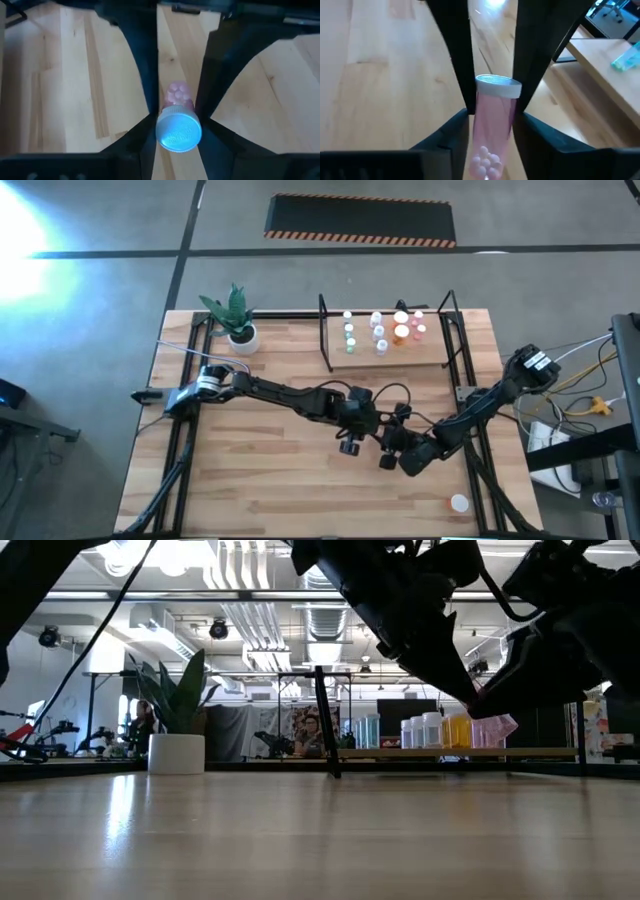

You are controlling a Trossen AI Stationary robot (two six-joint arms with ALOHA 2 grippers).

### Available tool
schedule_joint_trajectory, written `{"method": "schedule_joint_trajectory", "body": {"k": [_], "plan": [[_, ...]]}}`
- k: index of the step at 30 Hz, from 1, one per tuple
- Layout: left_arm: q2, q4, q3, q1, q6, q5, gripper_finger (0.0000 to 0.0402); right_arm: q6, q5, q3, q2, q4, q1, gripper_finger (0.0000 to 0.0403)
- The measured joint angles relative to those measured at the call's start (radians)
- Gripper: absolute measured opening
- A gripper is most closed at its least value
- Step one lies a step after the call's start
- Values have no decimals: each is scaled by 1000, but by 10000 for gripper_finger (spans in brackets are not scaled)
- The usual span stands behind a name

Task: Pick and place medicine bottles onto shelf by color
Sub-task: Put the pink pill bottle on the shelf aligned with the other pink pill bottle

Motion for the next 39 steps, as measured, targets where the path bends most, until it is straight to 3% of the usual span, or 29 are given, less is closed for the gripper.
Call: {"method": "schedule_joint_trajectory", "body": {"k": [7, 12, 17, 23, 31, 39], "plan": [[-11, 9, 0, 0, 8, 0, 161, 127, 7, -54, -2, 12, 1, 79], [-78, -93, 0, -2, 6, -14, 197, 233, 37, -120, -31, 1, 18, 81], [-162, -160, -84, -18, -102, -131, 204, 474, 211, -219, -182, -144, 59, 89], [-253, 47, -322, -98, -149, -243, 205, 772, 411, -338, -433, -401, -1, 82], [-316, 397, -560, -196, -155, -258, 205, 623, 497, -423, -665, -402, -250, 80], [-320, 486, -601, -215, -156, -261, 205, 429, 469, -452, -687, -209, -451, 80]]}}
